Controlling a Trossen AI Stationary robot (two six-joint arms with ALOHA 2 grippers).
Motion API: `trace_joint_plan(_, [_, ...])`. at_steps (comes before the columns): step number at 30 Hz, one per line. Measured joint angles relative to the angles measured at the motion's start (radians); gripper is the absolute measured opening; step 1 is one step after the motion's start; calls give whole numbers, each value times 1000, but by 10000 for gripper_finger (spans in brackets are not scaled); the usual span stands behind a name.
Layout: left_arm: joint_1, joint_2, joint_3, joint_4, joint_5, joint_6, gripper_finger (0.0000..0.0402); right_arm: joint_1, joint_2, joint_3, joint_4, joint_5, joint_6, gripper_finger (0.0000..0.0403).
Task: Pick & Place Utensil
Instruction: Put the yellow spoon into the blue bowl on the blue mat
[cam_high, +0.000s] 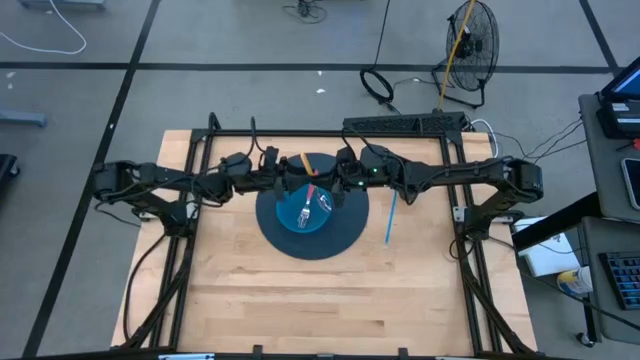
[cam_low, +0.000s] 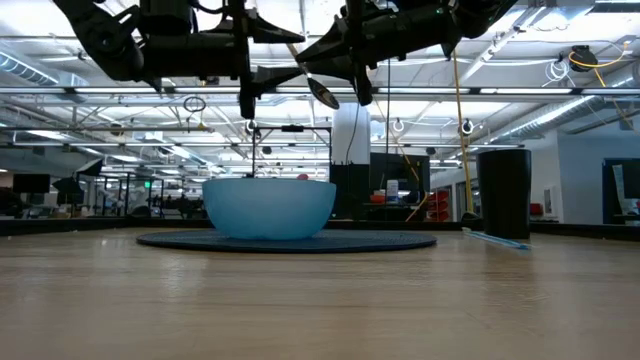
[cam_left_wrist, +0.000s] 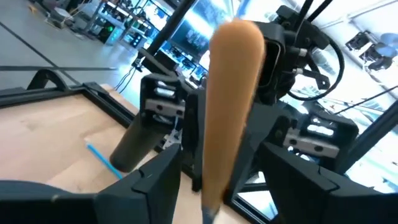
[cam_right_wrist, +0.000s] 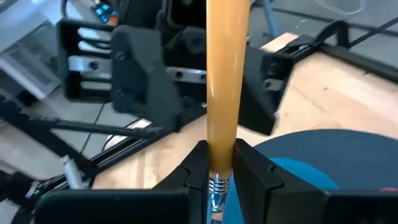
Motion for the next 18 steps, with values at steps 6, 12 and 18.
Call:
trace_joint_plan(6, [0,23,15,-1,-1,19,169,2,0,0,-16,-9,-2,41])
trace_joint_plan(12, [0,23,15,0,-1,45,86,2,0,0,-19,-9,-4,41])
trace_joint_plan(18, [0,23,15,0,-2,58,40,2,0,0,-19,-9,-3,39])
